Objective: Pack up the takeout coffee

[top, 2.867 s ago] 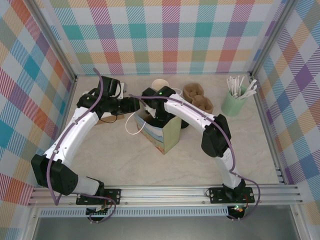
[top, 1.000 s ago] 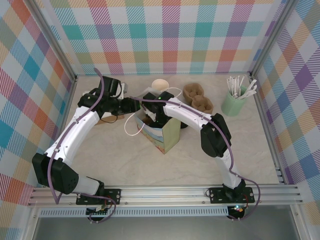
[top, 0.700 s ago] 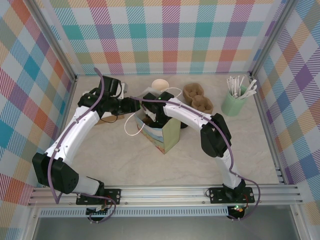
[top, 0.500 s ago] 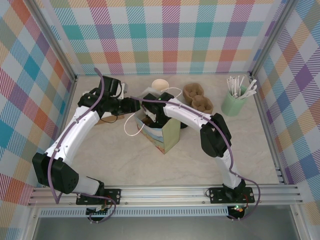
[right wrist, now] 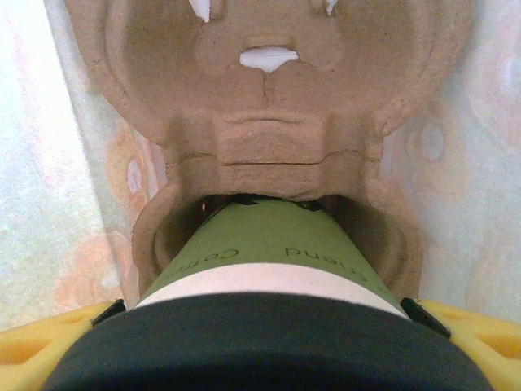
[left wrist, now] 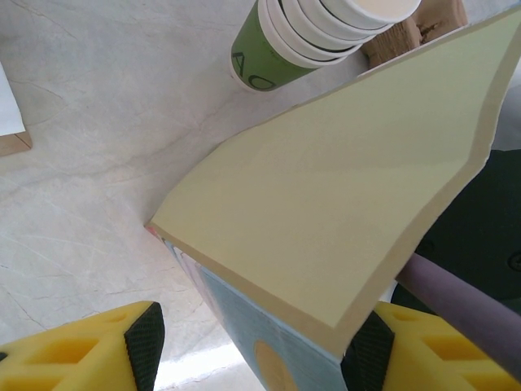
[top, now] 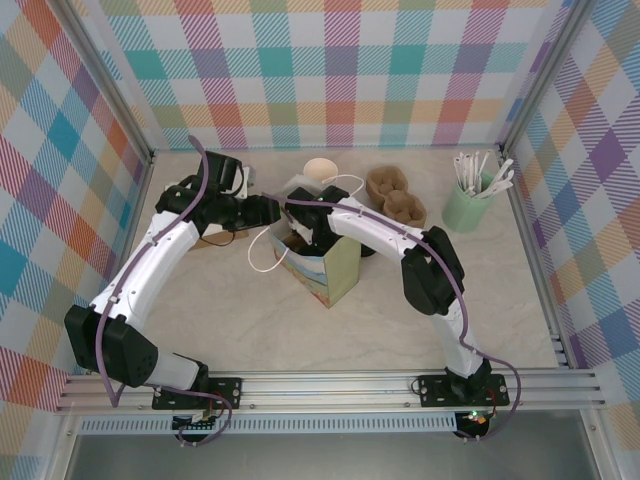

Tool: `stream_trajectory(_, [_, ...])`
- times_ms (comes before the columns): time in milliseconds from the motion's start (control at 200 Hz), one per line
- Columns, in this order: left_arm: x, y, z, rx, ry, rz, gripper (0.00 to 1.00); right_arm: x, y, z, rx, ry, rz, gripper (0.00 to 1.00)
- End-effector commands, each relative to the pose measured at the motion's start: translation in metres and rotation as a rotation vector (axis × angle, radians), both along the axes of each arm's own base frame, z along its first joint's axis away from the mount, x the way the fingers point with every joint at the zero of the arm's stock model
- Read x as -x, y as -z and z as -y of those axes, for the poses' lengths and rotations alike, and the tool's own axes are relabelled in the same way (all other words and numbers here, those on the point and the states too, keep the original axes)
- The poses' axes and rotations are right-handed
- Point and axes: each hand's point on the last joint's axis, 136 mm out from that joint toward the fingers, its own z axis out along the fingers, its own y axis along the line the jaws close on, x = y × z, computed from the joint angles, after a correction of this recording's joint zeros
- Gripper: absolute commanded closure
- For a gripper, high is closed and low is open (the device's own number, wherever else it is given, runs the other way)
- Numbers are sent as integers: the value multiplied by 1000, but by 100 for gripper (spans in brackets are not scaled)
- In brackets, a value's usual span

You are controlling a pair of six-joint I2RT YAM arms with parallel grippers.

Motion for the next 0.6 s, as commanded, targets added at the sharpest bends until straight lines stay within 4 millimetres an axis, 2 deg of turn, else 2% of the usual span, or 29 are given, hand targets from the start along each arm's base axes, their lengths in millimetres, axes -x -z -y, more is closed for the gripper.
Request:
stream_trajectory(0, [-4, -12, 3, 27, 0, 21, 35, 0, 1, 5, -3, 10, -5, 13])
stream_trajectory(280, [-3, -16, 7, 47, 12, 24, 35, -2, -18, 2, -52, 34, 4, 6])
stream_trajectory(440, [0, -19, 9, 60, 29, 24, 31, -3, -28, -2, -82, 36, 4, 0])
stream_trajectory(595, [6, -28, 5, 48, 32, 43, 29, -5, -29, -3, -86, 36, 5, 0])
